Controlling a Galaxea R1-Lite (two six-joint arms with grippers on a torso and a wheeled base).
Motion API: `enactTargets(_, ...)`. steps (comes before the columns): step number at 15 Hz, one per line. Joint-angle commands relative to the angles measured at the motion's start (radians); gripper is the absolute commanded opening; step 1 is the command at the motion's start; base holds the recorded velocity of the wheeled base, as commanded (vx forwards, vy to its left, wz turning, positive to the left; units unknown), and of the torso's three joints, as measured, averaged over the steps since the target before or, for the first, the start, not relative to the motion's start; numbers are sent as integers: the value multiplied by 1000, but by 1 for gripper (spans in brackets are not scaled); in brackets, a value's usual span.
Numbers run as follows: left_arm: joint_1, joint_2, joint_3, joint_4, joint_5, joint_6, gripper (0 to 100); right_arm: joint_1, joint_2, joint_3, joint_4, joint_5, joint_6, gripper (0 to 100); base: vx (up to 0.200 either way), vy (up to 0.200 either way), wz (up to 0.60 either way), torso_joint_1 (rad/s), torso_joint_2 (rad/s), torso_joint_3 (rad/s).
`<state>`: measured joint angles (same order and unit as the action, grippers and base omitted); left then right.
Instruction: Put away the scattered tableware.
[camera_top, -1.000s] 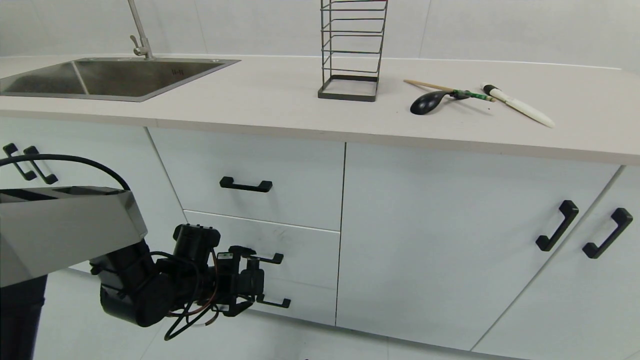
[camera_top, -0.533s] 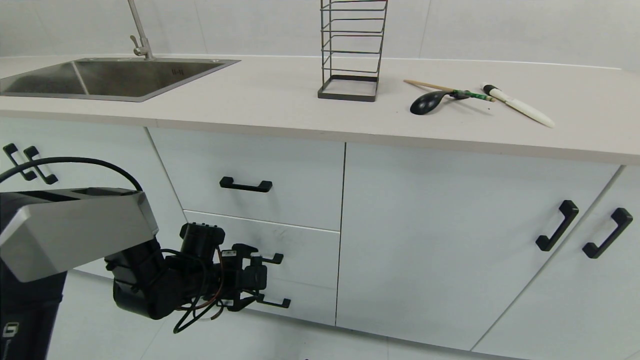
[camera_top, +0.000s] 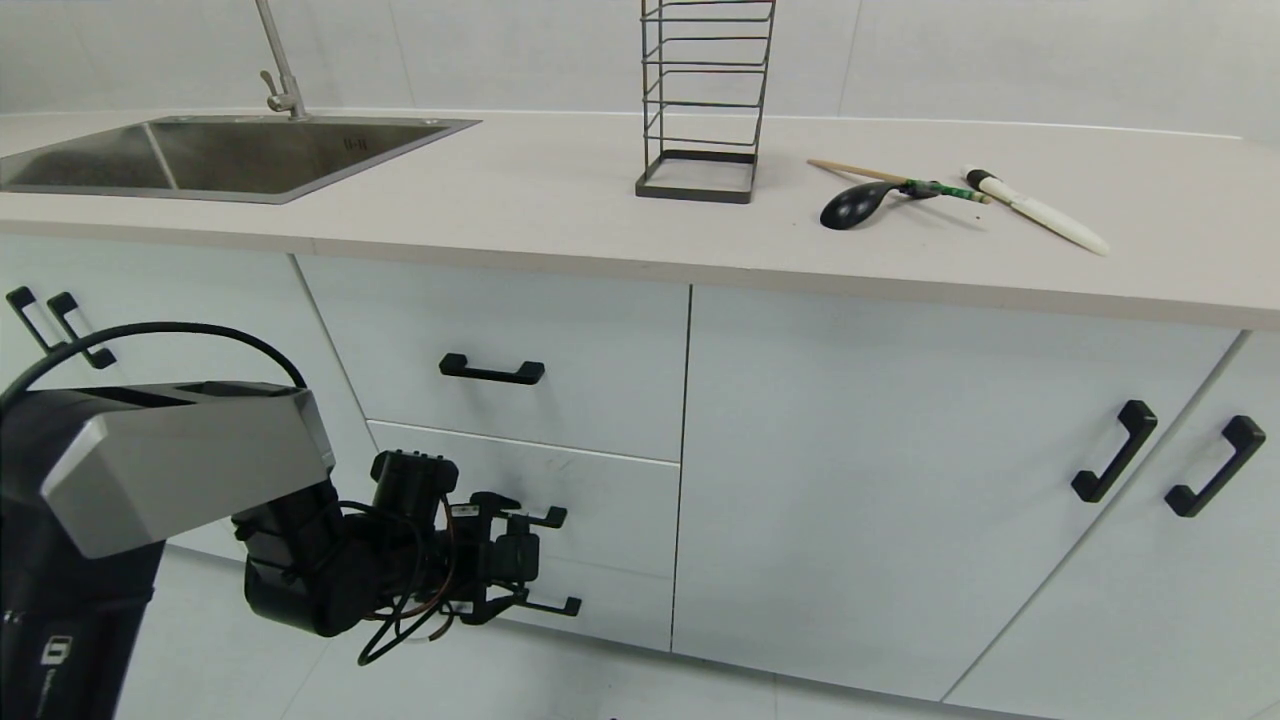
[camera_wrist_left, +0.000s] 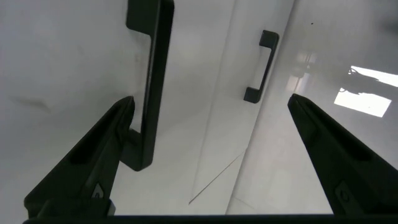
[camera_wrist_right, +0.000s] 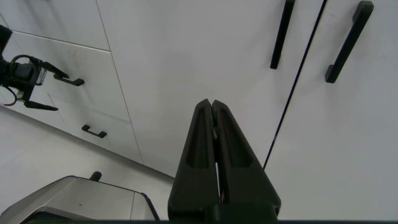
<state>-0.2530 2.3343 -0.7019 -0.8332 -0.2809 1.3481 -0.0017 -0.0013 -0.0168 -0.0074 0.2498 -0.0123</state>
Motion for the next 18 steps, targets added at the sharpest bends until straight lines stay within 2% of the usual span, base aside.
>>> enactTargets(1,0,19,2,0,0,2,100,0,1,0,0,0,0,0,0,0,0,0,0,0)
enactTargets(3,-2,22,12,2,0,3,100,0,1,0,0,0,0,0,0,0,0,0,0,0)
enactTargets(11,9,-53,163,0,-4,-1,100,0,1,0,0,0,0,0,0,0,0,0,0,0)
enactTargets(18,1,-142,254,-1,-6,3,100,0,1,0,0,2,0,0,0,0,0,0,0,0)
